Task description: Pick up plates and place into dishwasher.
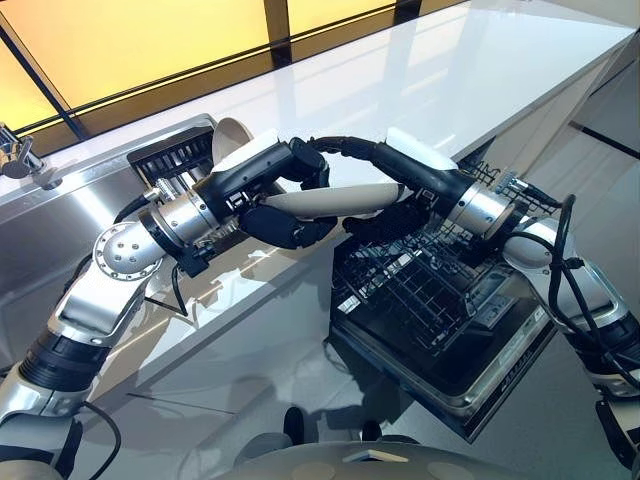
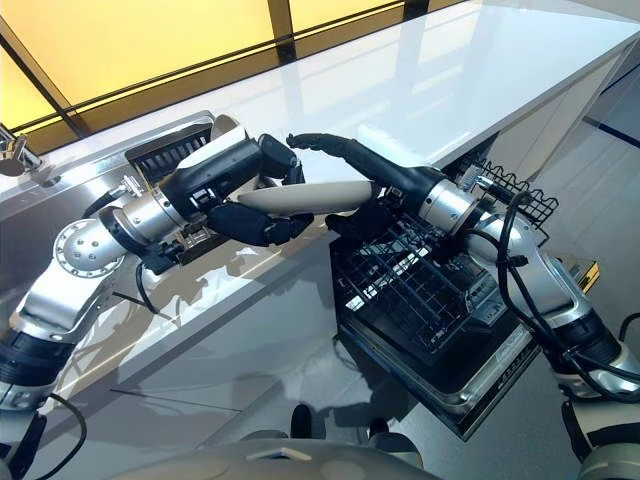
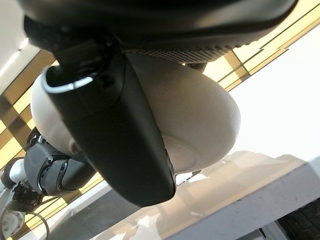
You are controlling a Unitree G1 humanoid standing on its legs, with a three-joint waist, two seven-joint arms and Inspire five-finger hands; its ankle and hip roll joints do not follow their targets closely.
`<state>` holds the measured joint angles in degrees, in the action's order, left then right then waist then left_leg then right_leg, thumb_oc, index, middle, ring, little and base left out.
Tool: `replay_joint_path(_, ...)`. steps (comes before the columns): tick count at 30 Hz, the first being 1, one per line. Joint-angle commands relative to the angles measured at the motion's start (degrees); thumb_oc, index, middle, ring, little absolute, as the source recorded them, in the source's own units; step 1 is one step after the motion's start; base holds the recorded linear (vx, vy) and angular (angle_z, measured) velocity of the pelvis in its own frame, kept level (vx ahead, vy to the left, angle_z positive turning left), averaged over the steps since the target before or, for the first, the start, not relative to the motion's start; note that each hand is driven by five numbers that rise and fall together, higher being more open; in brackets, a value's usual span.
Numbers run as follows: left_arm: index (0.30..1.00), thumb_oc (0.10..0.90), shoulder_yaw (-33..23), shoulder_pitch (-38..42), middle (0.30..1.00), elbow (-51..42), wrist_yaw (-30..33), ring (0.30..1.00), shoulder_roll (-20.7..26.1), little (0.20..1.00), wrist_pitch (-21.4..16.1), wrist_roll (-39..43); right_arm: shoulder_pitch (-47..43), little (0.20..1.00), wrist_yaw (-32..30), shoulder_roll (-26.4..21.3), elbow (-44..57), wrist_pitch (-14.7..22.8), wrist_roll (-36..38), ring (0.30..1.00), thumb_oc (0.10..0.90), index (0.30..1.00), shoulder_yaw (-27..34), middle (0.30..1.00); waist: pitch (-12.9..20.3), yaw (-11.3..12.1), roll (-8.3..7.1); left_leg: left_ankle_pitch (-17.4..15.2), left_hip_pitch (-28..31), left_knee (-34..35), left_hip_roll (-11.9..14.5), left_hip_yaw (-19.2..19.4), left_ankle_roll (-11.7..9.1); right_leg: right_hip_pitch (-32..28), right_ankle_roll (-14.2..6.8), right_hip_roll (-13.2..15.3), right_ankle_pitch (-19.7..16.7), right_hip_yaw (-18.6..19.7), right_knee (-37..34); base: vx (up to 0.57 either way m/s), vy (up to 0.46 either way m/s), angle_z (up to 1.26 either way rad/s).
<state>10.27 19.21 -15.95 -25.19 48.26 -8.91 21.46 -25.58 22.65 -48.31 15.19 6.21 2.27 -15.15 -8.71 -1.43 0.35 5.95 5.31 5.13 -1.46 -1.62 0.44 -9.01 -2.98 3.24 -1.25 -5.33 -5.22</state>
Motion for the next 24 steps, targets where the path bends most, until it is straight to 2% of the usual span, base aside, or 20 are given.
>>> replay_joint_path(1,0.3,0.1,-0.24,9.46,0.3,0.37,-0.17,0.3,-0.19,0.2,-5.53,6.86,-8.64,0.2,-2.72,0.33,5.1,4.59,4.75,0.3,0.1,0.3,0.9,0.3,4.33,-0.06,-0.67,-8.67,4.48,-0.12,-3.21,0.69,2.42,1.55,0.79,-4.76,4.52,-0.13,6.0,0.04,0.001,0.0)
replay_joint_path(7,0.3,0.1,-0.47,9.3,0.3,0.7,2.75,0.3,-0.91,0.2,-7.14,5.55,-7.87,0.2,-5.74,1.09,4.18,4.16,2.6,0.3,0.1,0.3,1.71,0.3,4.2,0.1,-0.81,-8.19,4.21,-0.12,-3.19,0.65,2.38,1.6,0.89,-4.77,4.2,-0.49,5.97,0.0,0.0,0.0)
replay_joint_path(10,0.3,0.1,-2.02,8.44,0.3,0.86,9.72,0.3,-1.13,0.2,-10.06,0.45,-6.92,0.2,-8.49,1.34,3.93,3.09,-0.59,0.3,0.1,0.3,2.93,0.3,4.24,0.2,-0.82,-8.18,4.1,-0.12,-3.11,0.66,2.36,1.7,0.97,-4.75,4.34,-0.66,6.1,0.0,0.0,0.0)
replay_joint_path(13,0.3,0.1,-4.95,6.86,0.3,1.36,21.17,0.3,0.36,0.2,-16.08,-11.37,-4.77,0.2,-11.27,1.19,3.62,1.8,-3.97,0.3,0.1,0.3,5.01,0.3,4.26,0.42,-0.9,-8.22,4.11,-0.12,-3.15,0.52,2.44,1.7,1.0,-4.77,4.54,-0.83,6.24,0.0,0.0,0.0)
replay_joint_path(17,0.3,0.1,-9.72,3.46,0.3,0.1,23.83,0.3,0.7,0.2,-18.5,-13.99,-1.73,0.2,-13.57,1.11,4.25,0.62,-4.99,0.3,0.1,0.3,8.64,0.3,4.3,0.84,-1.04,-8.08,3.9,-0.12,-3.15,0.1,2.33,1.73,1.11,-4.84,4.45,-0.89,6.04,0.0,-0.008,0.0)
replay_joint_path(18,0.345,0.152,-10.29,2.72,0.345,-0.24,24.17,0.345,0.44,0.252,-18.59,-14.67,-1.31,0.2,-14.29,1.33,4.27,0.82,-5.71,0.3,0.1,0.3,9.03,0.3,4.26,0.91,-1.03,-8.06,3.87,-0.12,-3.15,0.03,2.3,1.74,1.11,-4.86,4.44,-0.89,6.05,0.0,0.0,0.0)
replay_joint_path(19,0.345,0.152,-10.72,2.14,0.345,-0.57,24.36,0.345,0.31,0.252,-18.04,-14.27,-1.0,0.2,-14.65,1.54,4.56,0.69,-5.47,0.3,0.1,0.3,9.39,0.3,4.24,0.93,-1.02,-8.09,3.87,-0.12,-3.15,-0.04,2.3,1.75,1.11,-4.91,4.47,-0.87,6.08,0.0,0.0,0.0)
replay_joint_path(20,0.74,0.613,-11.02,1.73,0.74,-0.77,23.92,0.74,-0.07,0.713,-17.23,-13.73,-0.71,0.2,-14.89,1.78,4.82,0.65,-5.29,0.3,0.1,0.3,9.7,0.3,4.19,0.91,-0.98,-8.06,3.85,-0.12,-3.13,-0.05,2.28,1.79,1.12,-4.92,4.49,-0.88,6.13,0.0,0.0,0.0)
replay_joint_path(21,0.9,0.8,-11.11,1.55,0.9,-0.83,23.38,0.9,-0.37,0.9,-15.94,-13.22,-0.6,0.2,-15.39,1.99,4.87,0.85,-5.47,0.3,0.1,0.3,9.86,0.3,4.16,0.91,-0.94,-8.04,3.83,-0.12,-3.1,-0.04,2.24,1.82,1.14,-4.94,4.51,-0.87,6.15,-0.04,-0.011,0.0)
replay_joint_path(24,0.9,0.8,-10.62,1.2,0.9,-0.56,20.55,0.9,-1.18,0.9,-10.84,-9.89,-0.53,0.2,-17.39,2.68,4.57,1.6,-5.06,0.3,0.1,0.3,10.02,0.3,3.96,1.01,-0.76,-8.02,3.88,-0.12,-3.08,-0.11,2.16,1.76,1.09,-4.98,4.47,-1.05,6.1,-0.04,-0.013,0.01)
